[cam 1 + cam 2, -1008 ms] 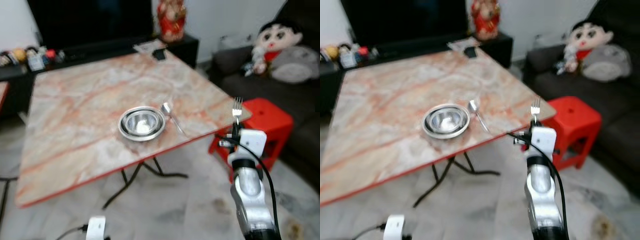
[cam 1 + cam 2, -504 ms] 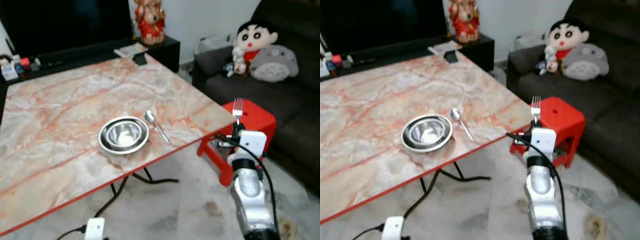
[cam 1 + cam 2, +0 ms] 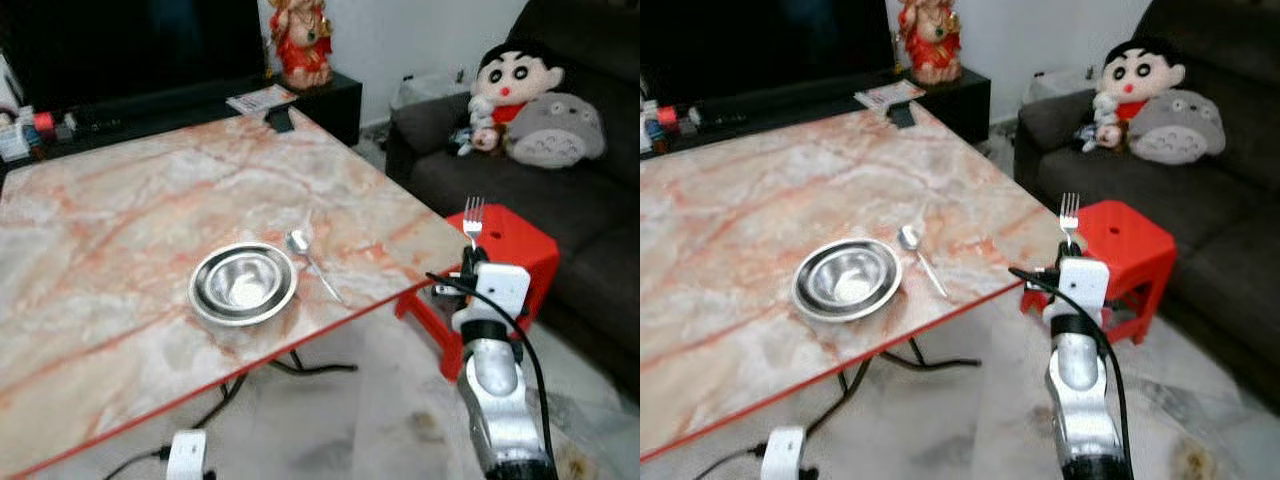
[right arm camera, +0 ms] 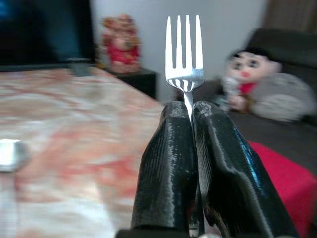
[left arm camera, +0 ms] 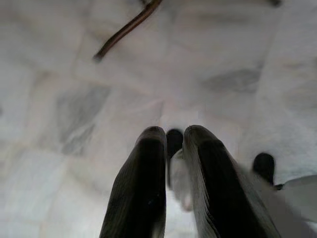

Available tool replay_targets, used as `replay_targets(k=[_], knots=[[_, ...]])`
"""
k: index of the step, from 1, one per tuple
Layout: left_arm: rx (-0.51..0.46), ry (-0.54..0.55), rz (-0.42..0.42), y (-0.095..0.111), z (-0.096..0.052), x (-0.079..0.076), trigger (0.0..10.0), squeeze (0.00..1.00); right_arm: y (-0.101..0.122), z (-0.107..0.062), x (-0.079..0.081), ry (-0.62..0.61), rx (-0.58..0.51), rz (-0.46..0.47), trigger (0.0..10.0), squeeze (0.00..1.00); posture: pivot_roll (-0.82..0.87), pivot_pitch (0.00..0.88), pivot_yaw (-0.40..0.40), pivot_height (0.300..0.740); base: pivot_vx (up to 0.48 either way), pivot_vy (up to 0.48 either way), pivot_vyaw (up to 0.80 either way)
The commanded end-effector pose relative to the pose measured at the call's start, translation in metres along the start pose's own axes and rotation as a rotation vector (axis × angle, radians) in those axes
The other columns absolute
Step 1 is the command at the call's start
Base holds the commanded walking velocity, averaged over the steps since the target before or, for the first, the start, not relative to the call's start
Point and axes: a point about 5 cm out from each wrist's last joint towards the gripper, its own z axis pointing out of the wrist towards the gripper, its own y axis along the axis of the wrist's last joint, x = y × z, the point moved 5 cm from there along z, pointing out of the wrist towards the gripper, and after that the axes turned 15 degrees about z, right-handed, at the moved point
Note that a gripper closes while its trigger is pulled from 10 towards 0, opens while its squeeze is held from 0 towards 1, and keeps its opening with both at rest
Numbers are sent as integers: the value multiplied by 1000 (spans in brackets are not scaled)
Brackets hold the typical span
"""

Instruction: Setting the table

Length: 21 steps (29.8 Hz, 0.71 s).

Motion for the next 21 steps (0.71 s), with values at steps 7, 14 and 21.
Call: replay_targets(k=[7, 14, 21], knots=[[25, -5, -3, -8, -1, -1, 10000, 0, 3, 2, -2, -7, -7, -3, 10000, 0, -55, 0, 27, 740, 0, 0, 800], [20, -6, -5, -7, -1, -1, 10000, 0, 3, 2, -2, -8, -6, -4, 10000, 0, -53, 0, 27, 740, 0, 0, 800], [18, 6, 12, -6, -1, 3, 10000, 0, 1, 2, -2, -17, 1, 11, 10000, 0, -56, 0, 34, 740, 0, 0, 646]])
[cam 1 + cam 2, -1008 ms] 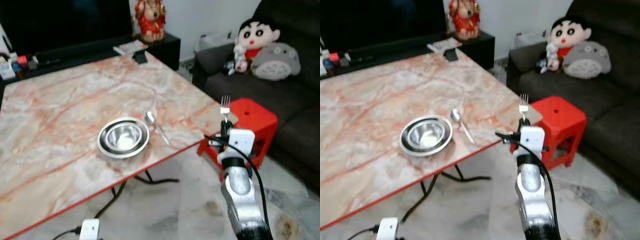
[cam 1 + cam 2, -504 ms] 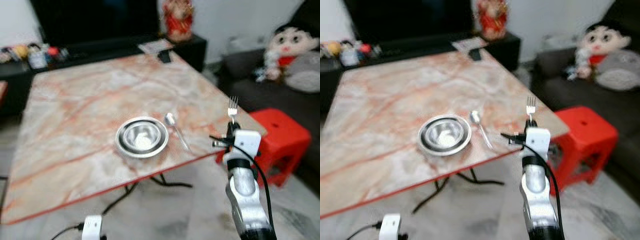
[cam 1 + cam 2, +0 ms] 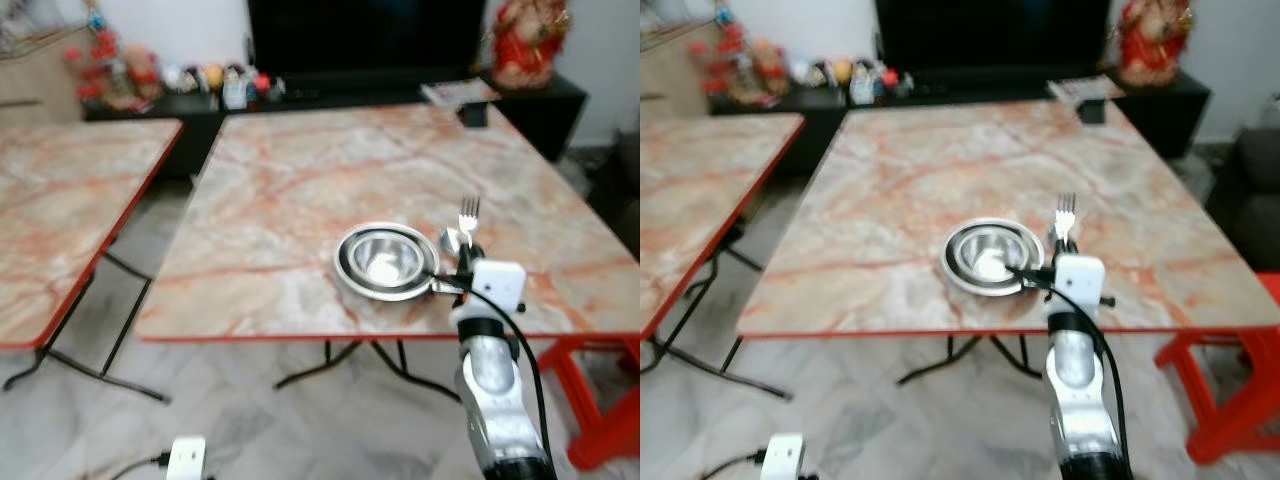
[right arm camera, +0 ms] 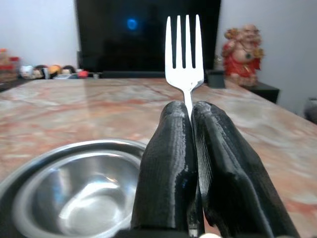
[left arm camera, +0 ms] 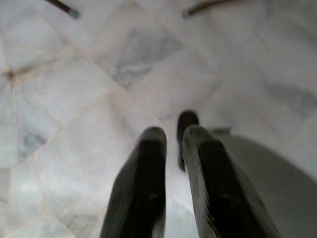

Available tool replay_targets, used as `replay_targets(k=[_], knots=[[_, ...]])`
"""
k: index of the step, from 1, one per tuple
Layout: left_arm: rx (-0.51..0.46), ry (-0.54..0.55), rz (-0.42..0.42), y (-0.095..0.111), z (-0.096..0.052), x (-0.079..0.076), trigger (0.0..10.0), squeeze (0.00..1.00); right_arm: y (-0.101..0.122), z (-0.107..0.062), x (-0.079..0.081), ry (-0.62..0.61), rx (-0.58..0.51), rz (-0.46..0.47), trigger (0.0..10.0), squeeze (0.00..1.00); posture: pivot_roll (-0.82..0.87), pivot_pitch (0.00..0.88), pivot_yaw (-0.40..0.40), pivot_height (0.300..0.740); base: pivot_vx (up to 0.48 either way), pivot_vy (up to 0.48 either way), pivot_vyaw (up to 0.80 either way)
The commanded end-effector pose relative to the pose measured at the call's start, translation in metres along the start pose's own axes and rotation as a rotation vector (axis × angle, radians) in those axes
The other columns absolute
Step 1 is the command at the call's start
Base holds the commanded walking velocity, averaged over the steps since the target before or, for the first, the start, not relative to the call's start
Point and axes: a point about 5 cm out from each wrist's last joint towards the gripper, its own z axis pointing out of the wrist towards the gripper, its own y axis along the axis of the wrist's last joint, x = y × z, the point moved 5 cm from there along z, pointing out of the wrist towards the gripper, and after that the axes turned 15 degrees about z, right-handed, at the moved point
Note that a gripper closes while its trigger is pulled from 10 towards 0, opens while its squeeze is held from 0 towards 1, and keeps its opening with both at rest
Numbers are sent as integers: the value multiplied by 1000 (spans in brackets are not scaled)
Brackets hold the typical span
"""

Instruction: Setting the table

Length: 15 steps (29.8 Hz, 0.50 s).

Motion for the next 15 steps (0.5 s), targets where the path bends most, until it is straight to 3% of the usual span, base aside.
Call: replay_targets(k=[1, 5, 15], knots=[[13, 12, 12, -3, -1, 5, 10000, 0, -1, 1, 8, 9, 7, 26, 10000, 0, -56, 0, 34, 740, 0, 0, 0], [14, 12, 31, -2, 0, 6, 10000, 0, -1, 1, 9, 11, 9, 27, 10000, 0, -57, 0, 35, 740, 0, 0, 0], [17, 18, 36, -2, 0, 5, 10000, 0, -3, 0, 8, 11, 21, 20, 10000, 0, -56, 0, 31, 740, 0, -373, 0]])
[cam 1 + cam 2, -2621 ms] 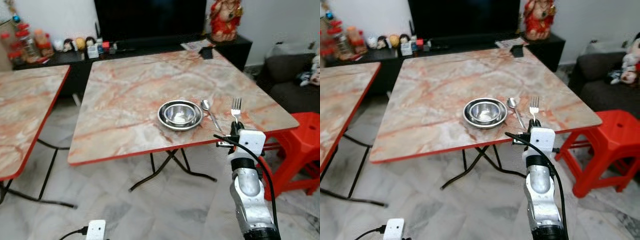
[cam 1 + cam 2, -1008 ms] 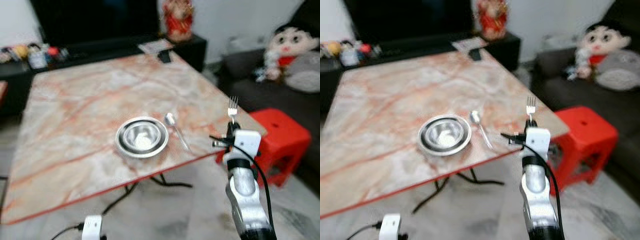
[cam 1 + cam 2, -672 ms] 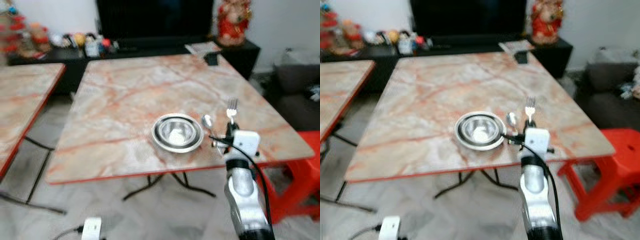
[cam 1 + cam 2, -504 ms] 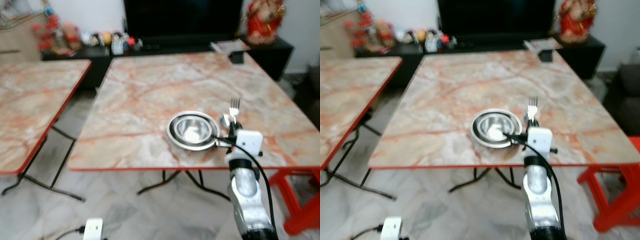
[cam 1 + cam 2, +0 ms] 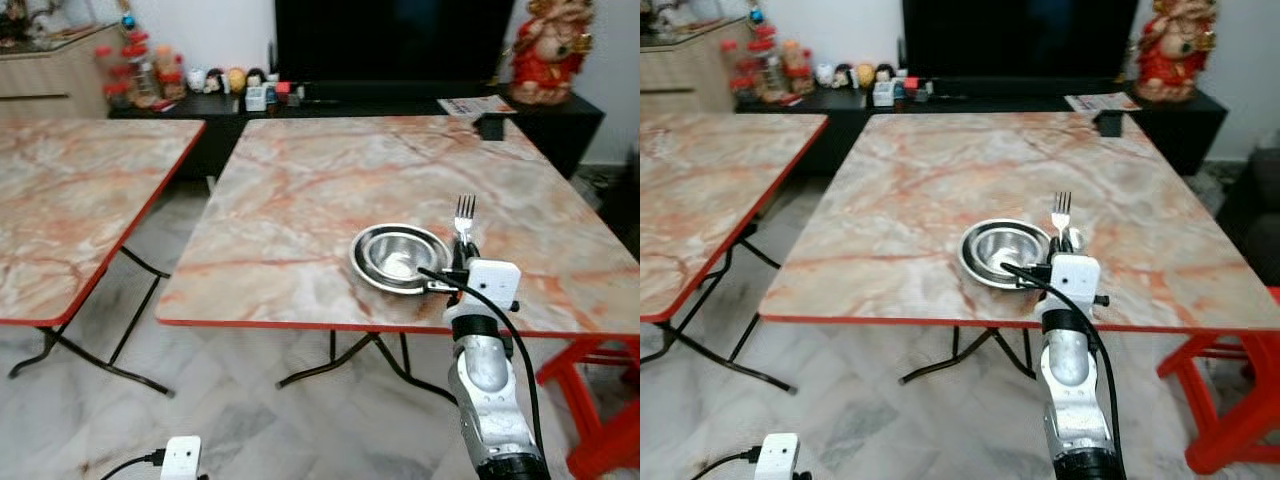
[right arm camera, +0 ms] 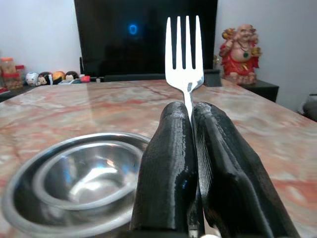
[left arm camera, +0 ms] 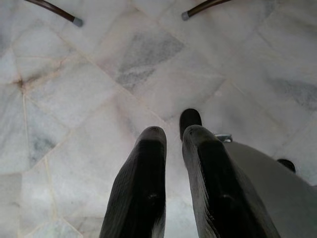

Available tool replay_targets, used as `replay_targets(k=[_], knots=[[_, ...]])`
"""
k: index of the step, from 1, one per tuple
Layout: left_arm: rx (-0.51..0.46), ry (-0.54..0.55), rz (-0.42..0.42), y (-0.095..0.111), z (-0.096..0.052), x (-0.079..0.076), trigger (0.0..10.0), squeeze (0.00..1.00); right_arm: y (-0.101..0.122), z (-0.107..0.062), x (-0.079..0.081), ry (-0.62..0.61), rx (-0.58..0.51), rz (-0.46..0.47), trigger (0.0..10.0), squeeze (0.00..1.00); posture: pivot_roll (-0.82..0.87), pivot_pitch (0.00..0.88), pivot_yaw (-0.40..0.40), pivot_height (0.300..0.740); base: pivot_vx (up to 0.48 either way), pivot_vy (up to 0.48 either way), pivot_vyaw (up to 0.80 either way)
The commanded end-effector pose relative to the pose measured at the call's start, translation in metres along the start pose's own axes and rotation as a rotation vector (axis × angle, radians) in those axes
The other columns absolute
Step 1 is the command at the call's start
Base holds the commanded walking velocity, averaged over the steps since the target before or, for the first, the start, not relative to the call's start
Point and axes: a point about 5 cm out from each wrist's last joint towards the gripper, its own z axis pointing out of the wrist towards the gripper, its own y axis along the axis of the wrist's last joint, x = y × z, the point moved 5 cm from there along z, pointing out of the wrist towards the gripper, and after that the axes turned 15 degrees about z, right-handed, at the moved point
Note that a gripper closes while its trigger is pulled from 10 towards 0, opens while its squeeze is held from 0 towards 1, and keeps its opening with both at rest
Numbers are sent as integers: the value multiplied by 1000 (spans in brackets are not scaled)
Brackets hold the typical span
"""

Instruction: Setting the table

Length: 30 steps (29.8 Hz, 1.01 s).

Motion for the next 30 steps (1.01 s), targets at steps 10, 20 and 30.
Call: replay_targets(k=[10, 20, 30], knots=[[20, -5, 6, -6, -1, -3, 10000, 0, -2, 0, -2, -7, 17, 0, 10000, 0, -53, 0, 30, 740, 0, -260, 0], [-3, 31, -15, -2, -1, 6, 10000, 0, -3, 2, -2, -3, 25, 0, 10000, 0, -57, 0, 27, 740, 0, 0, 0], [1, 27, 0, -1, 0, 5, 10000, 0, -3, 2, -6, -23, 25, 15, 10000, 0, -61, 0, 37, 740, 361, 0, 0]])
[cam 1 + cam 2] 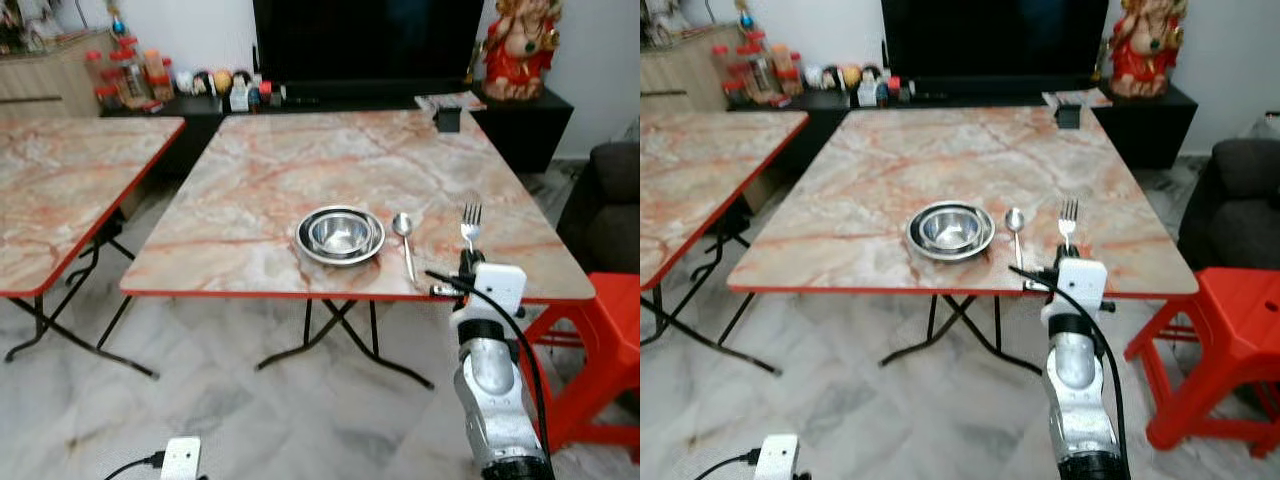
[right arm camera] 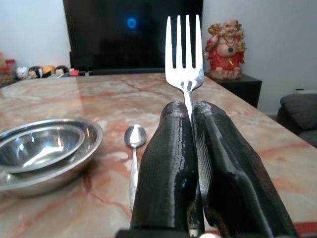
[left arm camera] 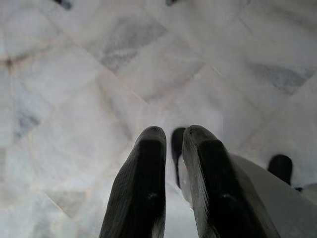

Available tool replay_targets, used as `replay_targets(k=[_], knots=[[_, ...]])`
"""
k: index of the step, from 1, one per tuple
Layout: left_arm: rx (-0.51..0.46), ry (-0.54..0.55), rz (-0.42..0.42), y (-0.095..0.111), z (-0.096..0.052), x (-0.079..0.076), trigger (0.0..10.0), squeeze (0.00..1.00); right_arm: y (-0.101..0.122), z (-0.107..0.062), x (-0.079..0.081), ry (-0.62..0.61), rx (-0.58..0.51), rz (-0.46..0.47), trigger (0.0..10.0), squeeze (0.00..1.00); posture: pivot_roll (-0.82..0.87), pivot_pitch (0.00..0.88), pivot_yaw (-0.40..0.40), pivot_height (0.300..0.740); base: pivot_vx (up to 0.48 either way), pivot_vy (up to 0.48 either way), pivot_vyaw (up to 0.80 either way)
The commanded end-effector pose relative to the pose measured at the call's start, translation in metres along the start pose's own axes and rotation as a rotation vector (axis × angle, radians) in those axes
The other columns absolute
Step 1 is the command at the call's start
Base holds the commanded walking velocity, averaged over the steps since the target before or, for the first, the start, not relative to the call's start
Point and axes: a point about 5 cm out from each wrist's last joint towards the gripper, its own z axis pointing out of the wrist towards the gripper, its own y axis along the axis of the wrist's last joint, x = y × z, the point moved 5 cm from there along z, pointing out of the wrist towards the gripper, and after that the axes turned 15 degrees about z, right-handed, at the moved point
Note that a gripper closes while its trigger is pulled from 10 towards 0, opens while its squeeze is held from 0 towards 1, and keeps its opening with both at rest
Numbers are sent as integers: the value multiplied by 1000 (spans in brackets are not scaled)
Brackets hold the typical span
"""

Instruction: Setting the table

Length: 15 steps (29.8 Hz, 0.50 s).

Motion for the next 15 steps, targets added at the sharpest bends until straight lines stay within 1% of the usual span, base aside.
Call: replay_targets(k=[1, 8, 15], knots=[[-5, -4, 12, 5, 2, -1, 10000, 0, 1, 3, -1, -7, 3, 8, 10000, 0, -60, 0, 37, 740, 409, 0, 0], [-3, -9, 15, 5, 2, -2, 10000, 0, 2, 4, 4, 11, -3, -16, 10000, 0, -64, 0, 34, 740, 411, 0, 0], [-2, -13, 13, 4, 2, -4, 10000, 0, 2, 4, 6, 22, 0, -12, 10000, 0, -65, 0, 26, 740, 408, 0, 0]])
